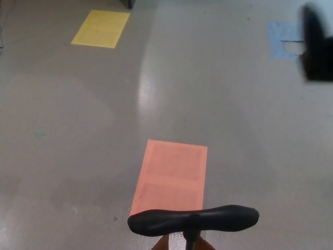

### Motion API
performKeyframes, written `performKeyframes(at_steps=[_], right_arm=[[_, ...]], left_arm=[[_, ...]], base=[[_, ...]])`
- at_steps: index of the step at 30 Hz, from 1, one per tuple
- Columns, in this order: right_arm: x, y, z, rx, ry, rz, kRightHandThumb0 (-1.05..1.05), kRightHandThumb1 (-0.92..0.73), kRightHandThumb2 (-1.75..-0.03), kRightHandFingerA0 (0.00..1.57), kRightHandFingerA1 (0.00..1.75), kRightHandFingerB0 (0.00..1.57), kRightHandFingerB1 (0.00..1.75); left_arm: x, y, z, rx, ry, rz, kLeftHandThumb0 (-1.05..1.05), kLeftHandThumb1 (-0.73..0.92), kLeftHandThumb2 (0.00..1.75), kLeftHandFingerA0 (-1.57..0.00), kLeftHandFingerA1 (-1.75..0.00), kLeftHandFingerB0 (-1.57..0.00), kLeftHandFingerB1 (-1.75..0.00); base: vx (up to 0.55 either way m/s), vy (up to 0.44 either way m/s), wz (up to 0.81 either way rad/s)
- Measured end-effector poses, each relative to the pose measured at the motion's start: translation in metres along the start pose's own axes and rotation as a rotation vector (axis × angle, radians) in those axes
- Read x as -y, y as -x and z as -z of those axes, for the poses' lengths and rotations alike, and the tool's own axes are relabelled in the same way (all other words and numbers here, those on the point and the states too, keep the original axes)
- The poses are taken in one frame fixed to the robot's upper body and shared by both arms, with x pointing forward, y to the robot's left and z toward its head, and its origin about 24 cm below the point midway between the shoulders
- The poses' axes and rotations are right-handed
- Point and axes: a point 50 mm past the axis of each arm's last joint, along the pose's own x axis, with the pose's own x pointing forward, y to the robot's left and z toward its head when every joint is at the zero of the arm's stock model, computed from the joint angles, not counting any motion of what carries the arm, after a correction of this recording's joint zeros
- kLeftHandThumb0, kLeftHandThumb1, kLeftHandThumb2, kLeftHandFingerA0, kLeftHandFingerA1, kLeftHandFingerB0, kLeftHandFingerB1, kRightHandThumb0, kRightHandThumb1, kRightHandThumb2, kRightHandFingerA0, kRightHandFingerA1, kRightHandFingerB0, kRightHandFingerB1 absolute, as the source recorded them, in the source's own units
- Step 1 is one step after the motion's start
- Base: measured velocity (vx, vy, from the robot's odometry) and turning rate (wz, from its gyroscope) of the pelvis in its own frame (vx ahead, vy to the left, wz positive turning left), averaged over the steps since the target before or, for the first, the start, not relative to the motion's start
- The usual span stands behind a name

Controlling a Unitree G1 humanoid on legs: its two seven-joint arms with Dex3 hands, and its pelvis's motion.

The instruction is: An air pump is kept on top of a storage box on the floor and the robot uses its right hand to press down on the handle of the pump to compress it

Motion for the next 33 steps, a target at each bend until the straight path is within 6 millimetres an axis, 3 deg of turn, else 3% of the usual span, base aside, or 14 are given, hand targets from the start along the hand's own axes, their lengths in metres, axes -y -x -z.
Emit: performKeyframes(at_steps=[5,10,13,23,33], right_arm=[[-0.030,0.002,-0.028,0.101,-0.005,-0.203,-0.94,-0.84,-1.16,0.05,0.13,0.05,0.13],[-0.059,0.012,-0.045,0.143,-0.018,-0.401,-0.91,-0.85,-1.20,0.00,0.12,0.00,0.13],[-0.074,0.020,-0.046,0.126,-0.023,-0.512,-0.88,-0.81,-1.14,0.00,0.14,0.00,0.13],[-0.123,0.052,-0.025,-0.071,-0.073,-0.816,-0.84,-0.77,-1.12,0.00,0.18,0.00,0.17],[-0.166,0.075,0.007,-0.268,-0.096,-0.943,-0.88,-0.78,-1.13,0.00,0.16,0.00,0.16]], left_arm=[[0.000,0.000,0.000,0.000,0.000,0.005,-0.77,0.71,0.62,-0.27,-0.47,-0.28,-0.33],[0.001,0.000,0.000,0.002,0.000,0.011,-0.77,0.72,0.62,-0.30,-0.47,-0.28,-0.34],[0.001,0.000,-0.001,0.013,-0.002,0.014,-0.77,0.71,0.62,-0.29,-0.45,-0.28,-0.32],[0.000,0.001,-0.001,0.040,0.010,0.029,-0.78,0.71,0.62,-0.26,-0.45,-0.30,-0.32],[0.000,0.002,-0.001,0.049,-0.003,0.034,-0.78,0.72,0.63,-0.28,-0.44,-0.29,-0.32]], base=[[0.00,0.000,0.00],[0.00,0.000,0.00],[0.00,0.000,0.00],[0.00,0.000,0.00],[0.00,0.000,0.00]])
